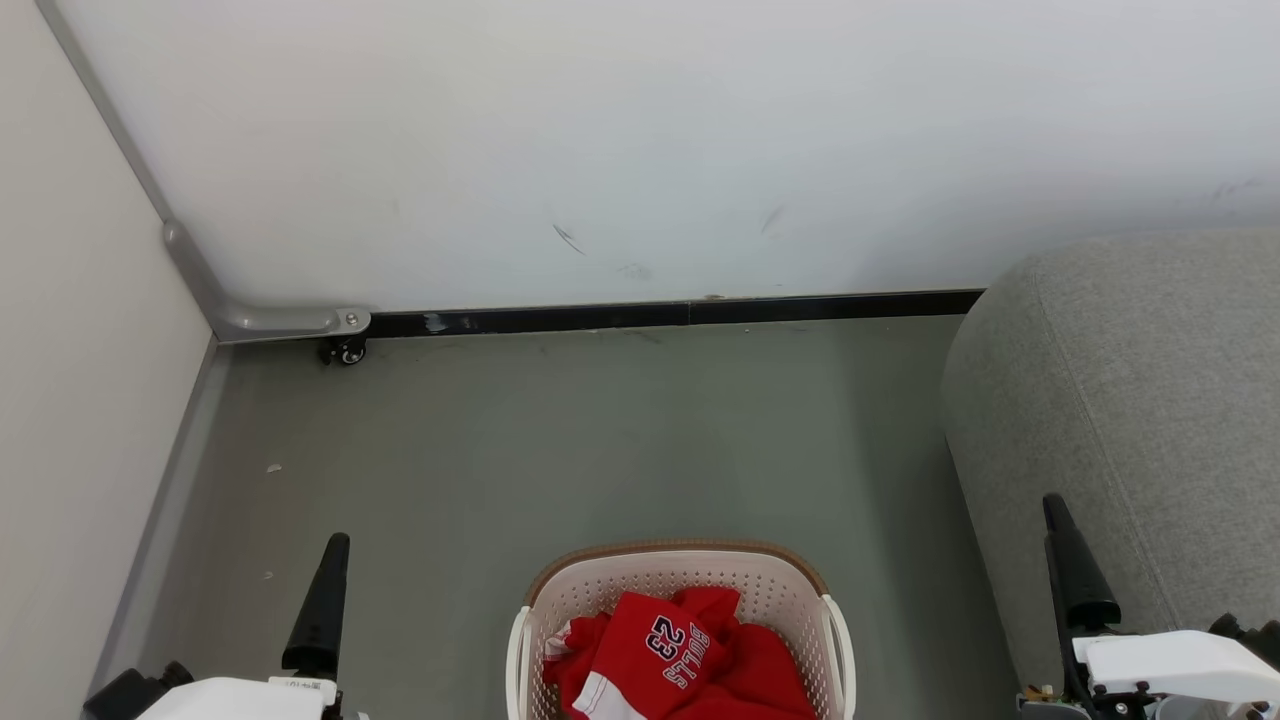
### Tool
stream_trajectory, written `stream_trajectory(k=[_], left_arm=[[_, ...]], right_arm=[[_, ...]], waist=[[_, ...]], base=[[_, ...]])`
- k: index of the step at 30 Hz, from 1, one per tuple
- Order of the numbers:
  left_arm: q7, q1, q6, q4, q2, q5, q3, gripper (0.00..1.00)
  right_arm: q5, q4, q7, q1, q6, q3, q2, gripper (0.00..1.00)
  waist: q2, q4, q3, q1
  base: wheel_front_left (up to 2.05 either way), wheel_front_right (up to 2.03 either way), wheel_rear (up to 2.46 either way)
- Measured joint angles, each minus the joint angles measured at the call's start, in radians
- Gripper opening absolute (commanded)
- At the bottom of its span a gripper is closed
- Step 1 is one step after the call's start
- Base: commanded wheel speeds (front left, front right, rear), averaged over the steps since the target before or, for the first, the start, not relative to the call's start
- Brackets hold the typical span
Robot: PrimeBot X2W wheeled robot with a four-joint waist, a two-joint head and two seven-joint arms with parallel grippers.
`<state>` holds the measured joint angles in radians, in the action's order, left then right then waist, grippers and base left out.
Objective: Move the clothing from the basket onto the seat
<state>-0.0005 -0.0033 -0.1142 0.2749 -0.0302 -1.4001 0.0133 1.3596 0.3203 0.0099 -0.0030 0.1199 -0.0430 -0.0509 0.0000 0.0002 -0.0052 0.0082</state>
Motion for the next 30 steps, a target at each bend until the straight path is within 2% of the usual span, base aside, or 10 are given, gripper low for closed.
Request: stream_trajectory(k=[8,15,20,30], left_arm=[[-0.028,-0.001,0.011,-0.036,-0.009,0.155,-0.018,1.00],[-0.051,-0.001,0.029,-0.067,-0.023,0.304,-0.043,1.00],[-0.068,-0.002,0.043,-0.089,-0.029,0.417,-0.068,1.00],[-0.099,-0.002,0.077,-0.121,-0.058,0.659,-0.131,1.00]], right_arm=[[-0.127,0.000,-0.025,-0.004,0.000,0.018,-0.008,1.00],[-0.246,-0.001,-0.047,-0.023,0.000,0.035,-0.009,1.00],[-0.329,0.000,-0.069,-0.023,0.000,0.049,-0.009,1.00],[-0.502,0.004,-0.104,-0.024,0.000,0.063,-0.008,1.00]], waist=[[0.0000,0.002,-0.006,0.0069],[0.0000,0.004,-0.010,0.0092],[0.0000,0.004,-0.010,0.0086],[0.0000,0.003,-0.005,0.0003]], base=[[0.00,0.00,0.00],[0.00,0.00,0.00],[0.00,0.00,0.00],[0.00,0.00,0.00]])
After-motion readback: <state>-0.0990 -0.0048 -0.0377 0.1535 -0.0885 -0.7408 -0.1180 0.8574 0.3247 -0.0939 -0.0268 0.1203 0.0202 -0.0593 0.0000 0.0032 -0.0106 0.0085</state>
